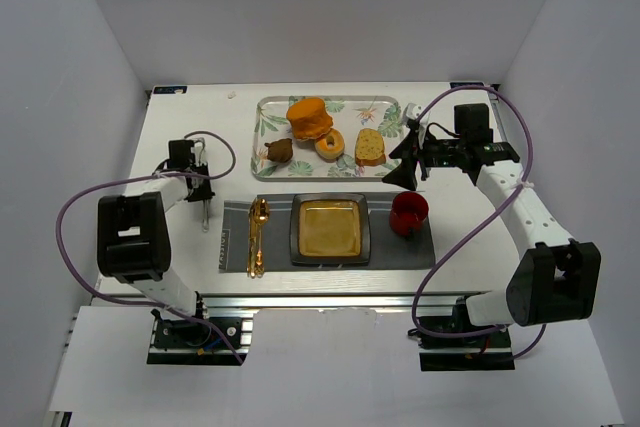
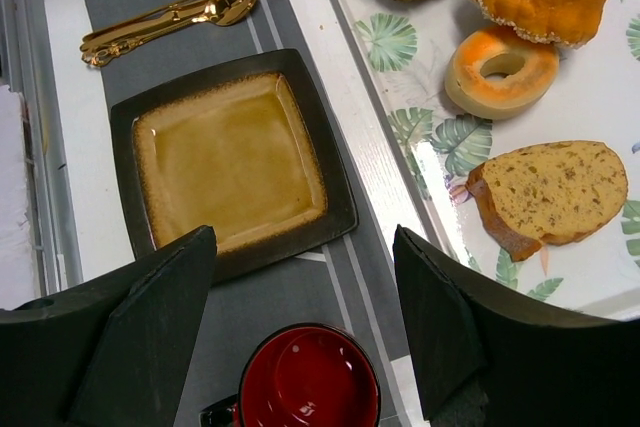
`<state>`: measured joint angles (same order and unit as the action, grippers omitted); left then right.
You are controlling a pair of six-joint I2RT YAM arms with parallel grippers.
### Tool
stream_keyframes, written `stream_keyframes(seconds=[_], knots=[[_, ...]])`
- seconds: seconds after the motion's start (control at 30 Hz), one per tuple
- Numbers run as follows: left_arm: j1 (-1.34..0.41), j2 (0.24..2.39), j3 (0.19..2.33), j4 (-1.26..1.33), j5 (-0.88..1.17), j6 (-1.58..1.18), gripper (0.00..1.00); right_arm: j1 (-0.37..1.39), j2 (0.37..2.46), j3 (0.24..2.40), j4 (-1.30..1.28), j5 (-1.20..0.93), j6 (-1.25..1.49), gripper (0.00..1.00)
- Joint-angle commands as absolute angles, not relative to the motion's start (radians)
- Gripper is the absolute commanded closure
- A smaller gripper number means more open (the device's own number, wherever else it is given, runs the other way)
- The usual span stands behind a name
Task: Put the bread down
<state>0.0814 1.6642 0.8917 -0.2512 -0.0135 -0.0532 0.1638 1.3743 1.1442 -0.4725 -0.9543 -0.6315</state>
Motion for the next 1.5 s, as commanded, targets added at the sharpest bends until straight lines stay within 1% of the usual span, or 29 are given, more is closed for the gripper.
stream_keyframes(seconds=[0.0,0.07,0.13,0.2,0.27,0.33,0.37,0.43,0.47,0.57,0.6,0.73,0.87,0.97,1.1,1.23,1.47], knots=[[0.086,1.553,0.923,-0.262,0.081,-0.084,0.86,0.161,1.338,1.144,-0.474,-0.954,-0.632,0.23],[0.087,1.477,0.955,-0.267,0.155,-0.136,0.89,0.160,1.336,1.146,-0.474,-0.946,-0.632,0.23],[0.083,1.415,1.014,-0.281,0.286,-0.185,0.93,0.158,1.338,1.153,-0.476,-0.937,-0.632,0.23],[0.043,1.388,1.063,-0.284,0.395,-0.261,0.92,0.152,1.339,1.158,-0.468,-0.928,-0.627,0.23],[-0.032,1.373,1.094,-0.294,0.466,-0.320,0.88,0.140,1.341,1.167,-0.460,-0.928,-0.606,0.23],[-0.084,1.374,1.126,-0.296,0.523,-0.357,0.83,0.111,1.329,1.164,-0.399,-0.931,-0.559,0.23],[-0.130,1.384,1.137,-0.305,0.534,-0.389,0.77,0.098,1.324,1.155,-0.368,-0.933,-0.502,0.22],[-0.172,1.390,1.144,-0.278,0.551,-0.438,0.71,0.061,1.313,1.152,-0.295,-0.946,-0.454,0.22],[-0.202,1.406,1.152,-0.259,0.554,-0.480,0.63,0.039,1.312,1.152,-0.278,-0.950,-0.415,0.22],[-0.256,1.443,1.193,-0.220,0.554,-0.526,0.56,0.012,1.313,1.158,-0.239,-0.963,-0.376,0.22],[-0.271,1.477,1.209,-0.212,0.548,-0.531,0.55,-0.020,1.315,1.158,-0.235,-0.971,-0.358,0.22],[-0.342,1.595,1.307,-0.193,0.543,-0.542,0.53,-0.055,1.310,1.147,-0.221,-0.985,-0.338,0.22],[-0.414,1.724,1.452,-0.238,0.493,-0.522,0.53,-0.083,1.301,1.128,-0.216,-0.997,-0.325,0.22],[-0.449,1.813,1.517,-0.279,0.457,-0.500,0.53,-0.094,1.290,1.108,-0.215,-1.006,-0.322,0.22],[-0.480,1.908,1.652,-0.357,0.353,-0.471,0.53,-0.101,1.282,1.092,-0.213,-1.014,-0.319,0.22],[-0.500,1.996,1.761,-0.449,0.287,-0.436,0.50,-0.106,1.284,1.088,-0.209,-1.020,-0.319,0.22],[-0.506,2.086,1.861,-0.544,0.279,-0.388,0.48,-0.109,1.295,1.083,-0.196,-1.032,-0.310,0.22]])
